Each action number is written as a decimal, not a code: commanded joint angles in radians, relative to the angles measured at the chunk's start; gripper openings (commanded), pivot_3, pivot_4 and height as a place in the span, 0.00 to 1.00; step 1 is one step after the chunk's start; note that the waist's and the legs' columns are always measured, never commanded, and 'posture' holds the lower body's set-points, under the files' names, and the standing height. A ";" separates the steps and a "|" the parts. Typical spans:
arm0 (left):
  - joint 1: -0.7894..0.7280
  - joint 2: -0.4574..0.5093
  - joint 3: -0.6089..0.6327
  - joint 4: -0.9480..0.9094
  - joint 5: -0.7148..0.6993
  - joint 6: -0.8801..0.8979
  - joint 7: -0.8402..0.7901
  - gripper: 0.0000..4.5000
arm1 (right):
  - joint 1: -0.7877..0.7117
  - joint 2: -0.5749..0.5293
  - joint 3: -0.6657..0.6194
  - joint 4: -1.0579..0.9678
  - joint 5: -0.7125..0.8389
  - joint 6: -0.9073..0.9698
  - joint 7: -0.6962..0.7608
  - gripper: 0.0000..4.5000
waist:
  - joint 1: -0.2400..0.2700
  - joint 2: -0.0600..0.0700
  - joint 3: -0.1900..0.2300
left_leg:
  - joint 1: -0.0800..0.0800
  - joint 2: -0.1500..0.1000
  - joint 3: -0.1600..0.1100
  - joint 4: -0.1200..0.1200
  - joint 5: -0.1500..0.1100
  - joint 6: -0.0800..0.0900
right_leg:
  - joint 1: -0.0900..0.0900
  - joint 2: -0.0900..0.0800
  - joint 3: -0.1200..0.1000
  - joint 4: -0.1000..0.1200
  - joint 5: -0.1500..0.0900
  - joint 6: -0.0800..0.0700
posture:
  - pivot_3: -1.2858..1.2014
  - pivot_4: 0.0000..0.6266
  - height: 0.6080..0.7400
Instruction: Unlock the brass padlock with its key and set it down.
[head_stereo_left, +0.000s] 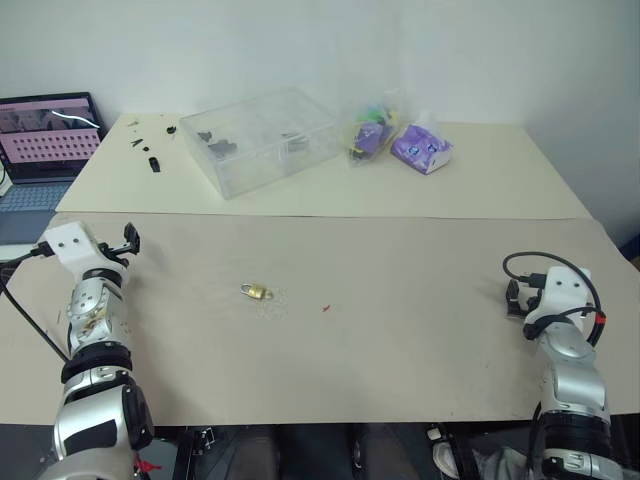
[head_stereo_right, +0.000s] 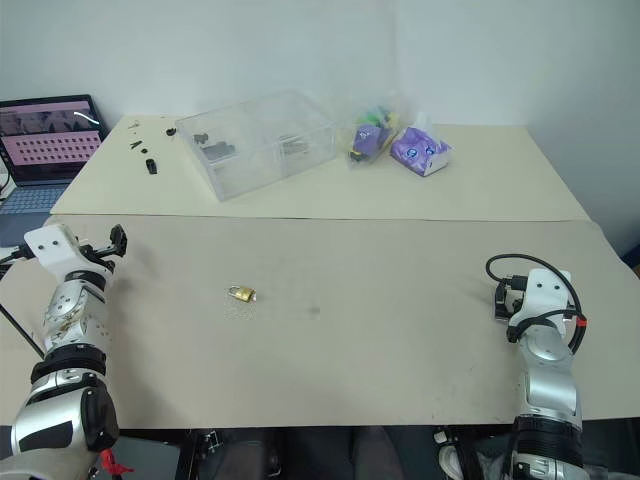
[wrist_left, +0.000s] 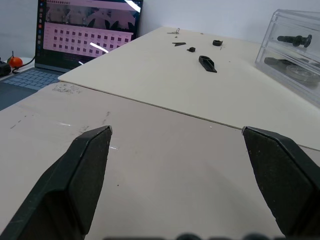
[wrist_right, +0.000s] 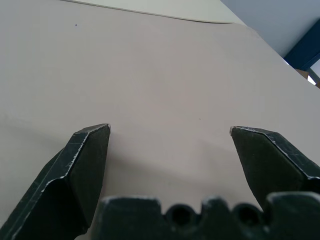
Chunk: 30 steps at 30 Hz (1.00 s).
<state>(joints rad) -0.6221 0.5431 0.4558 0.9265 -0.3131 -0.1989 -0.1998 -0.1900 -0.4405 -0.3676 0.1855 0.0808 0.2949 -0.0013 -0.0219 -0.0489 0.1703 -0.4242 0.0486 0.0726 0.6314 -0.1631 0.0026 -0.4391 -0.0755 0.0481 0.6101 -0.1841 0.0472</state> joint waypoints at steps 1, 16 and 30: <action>0.005 0.011 -0.017 -0.074 -0.001 0.009 -0.058 0.98 | -0.022 -0.011 0.015 -0.058 0.005 -0.003 0.031 1.00 | 0.000 0.000 0.000 | 0.000 0.000 0.000 0.000 0.000 0.000 | 0.000 0.000 0.000 0.000 0.000 0.000 | 0.52 0.24 0.90; 0.131 0.253 -0.298 -0.471 -0.006 0.254 -0.846 0.98 | 0.113 -0.266 0.299 -0.768 0.561 0.297 0.884 1.00 | -0.008 0.000 0.000 | -0.001 0.001 -0.005 0.000 -0.001 0.001 | 0.000 0.000 -0.006 0.001 -0.006 -0.010 | 0.52 0.24 0.90; -0.180 0.206 -0.651 -0.123 0.161 -0.109 -1.414 0.98 | 0.095 -0.239 0.350 -0.714 0.474 0.280 0.802 1.00 | 0.021 -0.001 0.000 | -0.011 0.002 -0.005 0.009 -0.004 0.004 | -0.004 -0.001 -0.010 0.001 -0.007 -0.011 | 0.52 0.24 0.90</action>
<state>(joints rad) -0.7670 0.7457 -0.1819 0.7559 -0.1643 -0.2585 -1.5929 -0.0988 -0.6835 -0.0057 -0.4983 0.5618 0.5928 0.8173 -0.0008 -0.0502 0.1698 -0.4368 0.0509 0.0670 0.6421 -0.1671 0.0075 -0.4434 -0.0759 0.0379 0.6120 -0.1905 0.0358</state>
